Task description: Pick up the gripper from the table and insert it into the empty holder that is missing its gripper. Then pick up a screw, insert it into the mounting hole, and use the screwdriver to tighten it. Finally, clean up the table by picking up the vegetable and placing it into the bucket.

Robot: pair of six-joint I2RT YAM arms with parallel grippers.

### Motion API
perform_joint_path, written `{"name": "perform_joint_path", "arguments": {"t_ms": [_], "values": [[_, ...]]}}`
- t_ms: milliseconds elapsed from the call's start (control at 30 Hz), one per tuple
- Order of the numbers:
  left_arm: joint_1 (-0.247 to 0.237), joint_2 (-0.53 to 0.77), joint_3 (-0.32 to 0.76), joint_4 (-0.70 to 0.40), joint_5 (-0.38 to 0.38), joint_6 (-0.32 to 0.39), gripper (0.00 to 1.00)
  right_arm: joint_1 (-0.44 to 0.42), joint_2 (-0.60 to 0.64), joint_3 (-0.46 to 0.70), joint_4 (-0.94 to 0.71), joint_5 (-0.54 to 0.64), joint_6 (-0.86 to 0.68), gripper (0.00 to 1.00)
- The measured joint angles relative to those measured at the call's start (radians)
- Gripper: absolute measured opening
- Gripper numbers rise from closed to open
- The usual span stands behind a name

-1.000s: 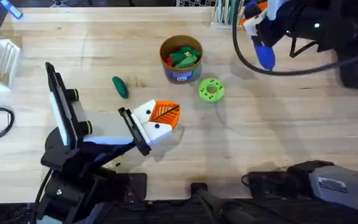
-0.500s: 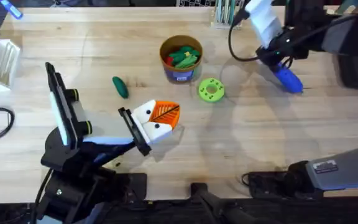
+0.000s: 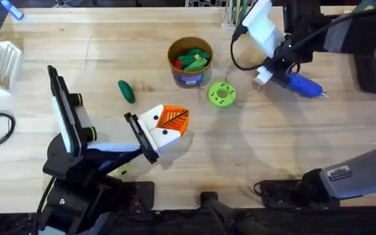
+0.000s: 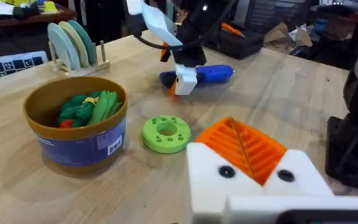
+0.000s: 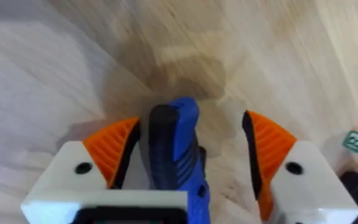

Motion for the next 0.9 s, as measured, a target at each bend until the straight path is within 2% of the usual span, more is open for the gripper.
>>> {"name": "perform_joint_path", "arguments": {"t_ms": [67, 233, 267, 367, 467, 533, 700, 833, 900], "values": [[0.000, 0.000, 0.000, 0.000, 0.000, 0.000, 0.016, 0.010, -0.012, 0.002, -0.029, -0.002, 0.028, 0.985], [0.000, 0.000, 0.000, 0.000, 0.000, 0.000, 0.016, 0.051, -0.057, -0.009, -0.090, -0.018, 0.120, 0.990], [0.000, 0.000, 0.000, 0.000, 0.000, 0.003, 0.066, 0.060, -0.079, -0.013, -0.099, -0.021, 0.142, 0.991], [0.000, 0.000, 0.000, 0.000, 0.000, 0.003, 0.543, 0.084, -0.169, -0.016, -0.127, -0.037, 0.191, 0.991], [0.000, 0.000, 0.000, 0.000, 0.000, -0.001, 0.949, 0.102, -0.288, -0.016, -0.145, -0.065, 0.243, 0.991], [0.000, 0.000, 0.000, 0.000, 0.000, 0.000, 0.985, 0.110, -0.365, -0.016, -0.149, -0.092, 0.281, 0.991], [0.000, 0.000, 0.000, 0.001, -0.006, 0.001, 0.988, 0.116, -0.521, -0.016, -0.152, -0.210, 0.359, 0.992], [0.000, 0.000, -0.002, 0.051, -0.058, 0.004, 0.987, 0.116, -0.583, -0.016, -0.154, -0.312, 0.386, 0.991], [0.000, 0.000, 0.007, 0.048, -0.108, 0.003, 0.986, 0.116, -0.597, -0.016, -0.155, -0.357, 0.395, 0.992]]}}
